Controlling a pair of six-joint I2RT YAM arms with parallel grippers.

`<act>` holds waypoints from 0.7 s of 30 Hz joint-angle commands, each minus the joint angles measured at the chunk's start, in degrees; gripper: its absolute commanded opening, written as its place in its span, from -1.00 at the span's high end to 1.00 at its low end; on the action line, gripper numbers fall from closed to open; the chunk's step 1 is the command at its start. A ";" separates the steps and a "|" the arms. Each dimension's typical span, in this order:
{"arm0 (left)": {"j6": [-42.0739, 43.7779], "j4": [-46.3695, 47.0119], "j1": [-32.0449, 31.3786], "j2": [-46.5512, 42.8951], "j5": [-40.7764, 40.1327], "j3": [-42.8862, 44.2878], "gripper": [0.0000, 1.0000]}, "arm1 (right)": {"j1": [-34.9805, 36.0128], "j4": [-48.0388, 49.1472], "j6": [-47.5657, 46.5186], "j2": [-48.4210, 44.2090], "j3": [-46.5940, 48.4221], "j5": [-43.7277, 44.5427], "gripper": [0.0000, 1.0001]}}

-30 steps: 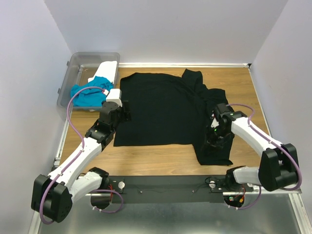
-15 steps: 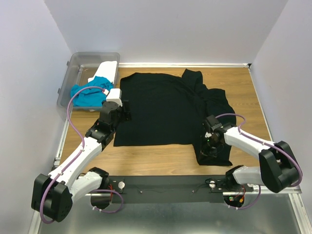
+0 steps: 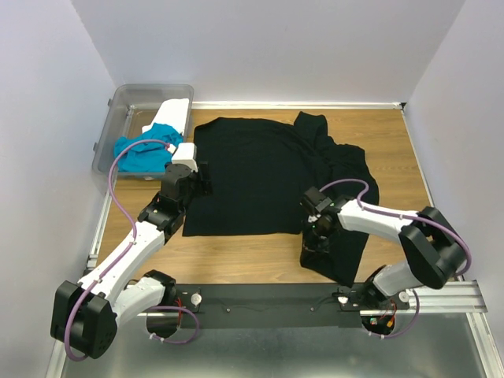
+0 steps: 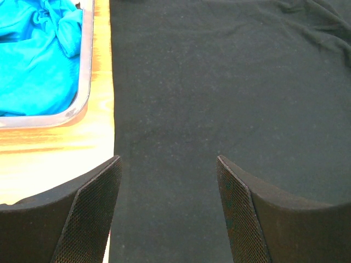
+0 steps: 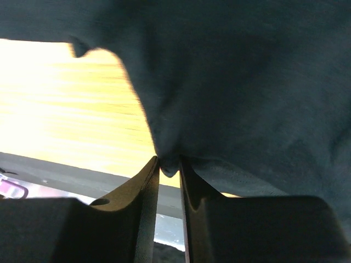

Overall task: Fold and stack the t-shirts
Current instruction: Flatten the tshirt out

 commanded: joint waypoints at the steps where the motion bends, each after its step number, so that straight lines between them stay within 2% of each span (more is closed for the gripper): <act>1: 0.40 1.40 0.00 0.16 1.36 -0.54 -0.54 | 2.33 2.42 1.63 2.52 4.25 0.08 0.39; 5: 0.05 1.23 -0.09 0.07 2.41 -0.72 -0.54 | 2.33 -3.45 -0.39 -0.28 9.60 5.14 0.32; 8: -0.74 1.49 0.00 0.33 3.73 -0.81 -0.54 | 1.89 -6.45 -2.93 -2.22 14.70 10.42 0.09; 10: -1.88 1.40 0.00 0.60 4.87 -0.63 -0.54 | 0.14 -8.21 -4.08 -2.40 16.56 13.67 0.01; 16: -5.13 0.17 0.00 3.49 7.87 -0.10 -0.54 | -13.48 -6.91 -8.83 -0.56 19.03 23.35 -0.15; 21: -6.45 -3.25 1.14 10.60 7.52 1.65 -0.54 | -26.48 -1.55 -12.87 2.08 18.68 23.80 -0.15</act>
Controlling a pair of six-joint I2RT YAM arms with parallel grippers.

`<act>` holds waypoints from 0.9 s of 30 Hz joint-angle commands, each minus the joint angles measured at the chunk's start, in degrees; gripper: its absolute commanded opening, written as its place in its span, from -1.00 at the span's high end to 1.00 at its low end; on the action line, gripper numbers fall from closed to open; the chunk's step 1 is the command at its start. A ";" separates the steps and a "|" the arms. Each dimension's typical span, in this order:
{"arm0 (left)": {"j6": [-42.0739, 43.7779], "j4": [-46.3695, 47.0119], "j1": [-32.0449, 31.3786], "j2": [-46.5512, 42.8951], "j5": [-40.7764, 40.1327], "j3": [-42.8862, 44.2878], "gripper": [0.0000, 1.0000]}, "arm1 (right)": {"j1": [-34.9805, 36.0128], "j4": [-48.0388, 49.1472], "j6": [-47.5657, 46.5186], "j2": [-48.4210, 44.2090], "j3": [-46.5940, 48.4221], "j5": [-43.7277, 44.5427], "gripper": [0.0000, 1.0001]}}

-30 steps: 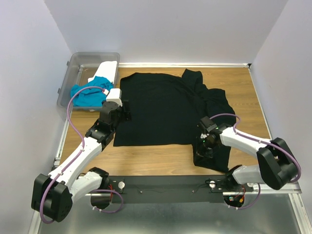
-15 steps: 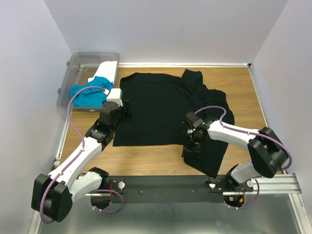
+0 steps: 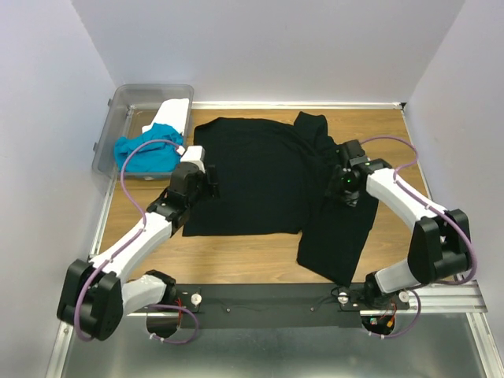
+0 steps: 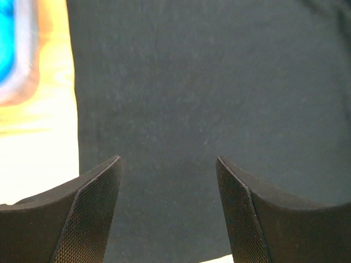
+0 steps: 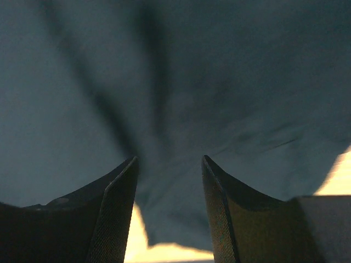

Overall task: Fold and stack the t-shirts
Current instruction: Flatten the tshirt out

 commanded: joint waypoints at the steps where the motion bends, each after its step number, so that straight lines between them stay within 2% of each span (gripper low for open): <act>1: -2.36 -3.80 1.92 5.80 1.94 2.31 -0.54 | -7.35 3.85 -4.02 2.28 0.13 4.48 -0.15; 8: -4.03 -7.75 2.63 17.39 5.46 7.05 -0.50 | -20.78 7.64 -2.62 3.68 -4.87 0.53 -0.12; 13: -4.03 -10.83 2.72 24.00 7.39 8.20 -0.49 | -24.85 10.36 -2.45 4.21 -10.24 -2.64 -0.12; 17: -5.26 -11.89 2.72 27.51 6.87 7.06 -0.49 | -28.27 11.95 -1.56 2.90 -14.55 -1.77 -0.11; 21: -6.85 -13.21 2.72 27.88 9.75 5.48 -0.49 | -32.14 11.78 -0.69 0.62 -18.24 -2.55 -0.11; 27: -9.13 -16.98 2.81 23.14 11.70 2.49 -0.48 | -41.89 10.03 2.82 -10.01 -26.68 -9.23 -0.10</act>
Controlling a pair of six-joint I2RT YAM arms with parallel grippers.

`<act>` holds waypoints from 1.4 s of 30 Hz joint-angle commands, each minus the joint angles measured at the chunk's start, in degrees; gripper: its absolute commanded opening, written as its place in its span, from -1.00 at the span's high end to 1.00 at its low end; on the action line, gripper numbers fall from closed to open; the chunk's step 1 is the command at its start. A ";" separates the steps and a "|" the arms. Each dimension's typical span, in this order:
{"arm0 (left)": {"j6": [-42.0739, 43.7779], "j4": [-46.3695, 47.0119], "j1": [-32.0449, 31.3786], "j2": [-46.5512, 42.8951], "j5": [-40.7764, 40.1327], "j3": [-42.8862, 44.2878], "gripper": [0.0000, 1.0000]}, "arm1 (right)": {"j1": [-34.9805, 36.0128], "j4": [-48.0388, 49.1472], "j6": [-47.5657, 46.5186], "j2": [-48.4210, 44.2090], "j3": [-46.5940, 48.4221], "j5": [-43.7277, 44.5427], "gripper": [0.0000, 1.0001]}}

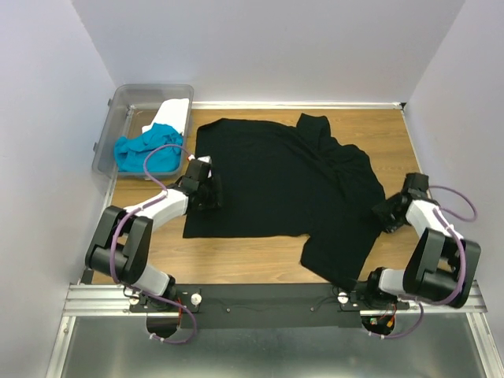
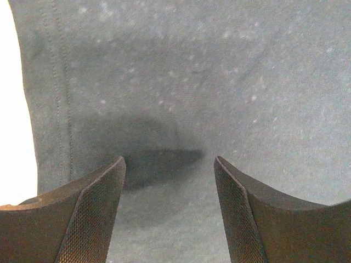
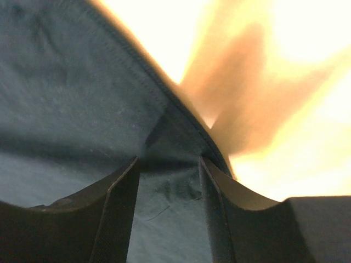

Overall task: Fold and stack the t-shirts
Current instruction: Flatten the tshirt out

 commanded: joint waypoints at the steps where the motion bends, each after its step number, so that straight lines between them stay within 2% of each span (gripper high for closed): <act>1: -3.27 -9.93 -0.07 -1.39 4.42 -4.28 -0.48 | -4.79 -5.91 2.54 -4.58 -5.02 -2.37 -0.10; 5: -4.42 -13.36 -0.07 -6.30 5.91 -5.26 -0.48 | -6.02 -9.43 6.32 -10.12 -2.04 -1.67 -0.09; 9: -4.42 -15.29 0.01 -8.95 7.32 -3.33 -0.48 | -6.02 -9.26 2.55 -11.89 1.39 -1.23 -0.11; 14: -2.67 -15.13 0.01 -9.93 3.46 4.49 -0.55 | -4.54 0.31 -0.70 -9.17 6.48 -9.66 -0.11; 16: -1.61 -13.81 0.01 -7.73 2.41 7.13 -0.57 | -0.24 2.16 -1.58 -6.54 10.16 -9.14 -0.11; 17: -1.35 -11.63 0.01 -5.46 2.23 9.31 -0.58 | 3.00 4.08 -2.54 -2.52 13.84 -7.75 -0.11; 20: -0.73 -8.28 0.01 0.85 1.26 14.32 -0.58 | 6.36 6.82 -2.38 7.14 21.92 -7.38 -0.11; 25: -0.38 -5.28 0.10 9.23 -4.62 22.51 -0.57 | 7.86 12.27 0.96 19.56 29.60 -7.91 -0.08; 28: -0.90 -5.98 0.45 14.06 -5.51 27.52 -0.57 | 7.87 13.68 2.73 26.77 33.03 -6.77 -0.05; 34: -0.47 -6.51 2.03 20.48 -5.33 30.26 -0.56 | 5.68 15.26 3.42 32.32 31.73 -5.00 -0.04; 42: 0.33 -7.65 3.44 21.28 -2.26 24.72 -0.54 | 1.45 15.79 1.67 27.76 22.50 -0.70 -0.04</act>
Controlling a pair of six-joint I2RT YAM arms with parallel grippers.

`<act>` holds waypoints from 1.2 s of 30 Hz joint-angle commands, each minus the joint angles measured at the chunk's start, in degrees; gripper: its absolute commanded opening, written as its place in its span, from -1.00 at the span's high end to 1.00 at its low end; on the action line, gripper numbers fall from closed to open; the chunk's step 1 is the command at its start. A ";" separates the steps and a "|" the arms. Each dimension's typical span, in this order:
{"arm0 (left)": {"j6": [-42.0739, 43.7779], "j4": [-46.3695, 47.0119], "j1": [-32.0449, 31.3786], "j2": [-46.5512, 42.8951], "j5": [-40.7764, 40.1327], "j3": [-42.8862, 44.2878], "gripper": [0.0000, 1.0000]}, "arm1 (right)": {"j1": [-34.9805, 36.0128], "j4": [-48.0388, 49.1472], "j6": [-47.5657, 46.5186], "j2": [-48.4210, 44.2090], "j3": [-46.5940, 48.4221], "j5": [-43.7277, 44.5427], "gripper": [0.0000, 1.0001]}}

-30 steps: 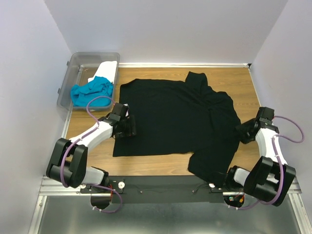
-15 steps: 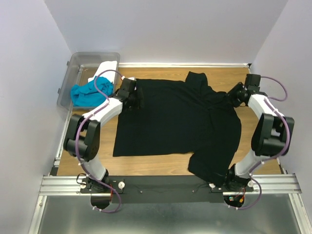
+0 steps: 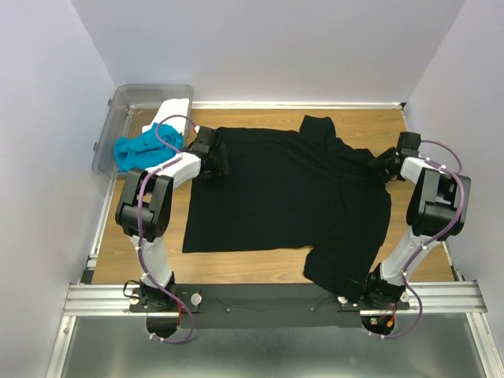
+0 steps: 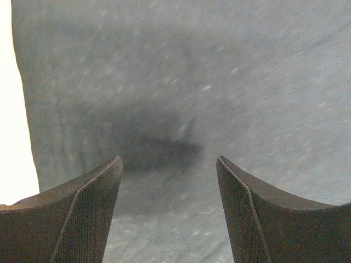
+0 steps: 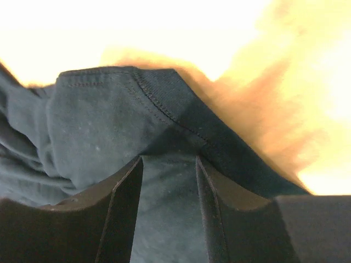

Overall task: Fold and stack the t-shirts
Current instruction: Flatten the tshirt out

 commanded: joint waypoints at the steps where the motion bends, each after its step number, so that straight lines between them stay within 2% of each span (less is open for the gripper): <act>1: 0.22 -1.83 0.53 -0.69 1.57 -4.72 -0.54 | -2.72 -0.62 -1.26 -3.54 -7.20 5.04 -0.04; 5: -0.84 -2.19 0.53 -3.06 4.02 -10.17 -0.49 | -4.22 -1.15 -0.38 -5.65 -11.52 5.58 -0.04; 9: -1.28 -2.80 0.53 -6.22 8.06 -16.93 -0.47 | -4.93 -5.96 -0.29 -10.48 -15.56 6.54 -0.07; 15: -0.84 -6.23 0.53 -11.85 10.44 -21.52 -0.46 | -5.63 -12.48 -0.56 -17.17 -19.44 10.58 -0.10; 19: -0.58 -8.77 0.53 -15.89 10.10 -21.18 -0.46 | -4.93 -12.23 -3.36 -20.33 -18.13 7.44 -0.18; 21: -0.92 -9.31 0.45 -17.12 9.66 -19.60 -0.54 | -2.65 -11.70 -6.26 -20.16 -14.01 7.16 -0.26; 22: -1.45 -9.13 0.45 -18.69 9.31 -18.02 -0.57 | 1.01 -11.70 -8.36 -19.38 -9.90 8.55 -0.29; 26: -0.67 -8.78 -0.78 -19.33 5.36 -12.04 -0.63 | 9.72 -11.35 -13.81 -15.61 1.25 13.05 -0.27; 28: 0.91 -8.87 -1.40 -18.54 2.63 -9.93 -0.64 | 11.50 -10.30 -16.45 -12.71 5.50 11.57 -0.25; 36: 3.82 -7.73 -2.19 -13.35 1.75 -4.03 -0.63 | 12.48 -7.83 -25.95 6.10 26.33 2.60 -0.04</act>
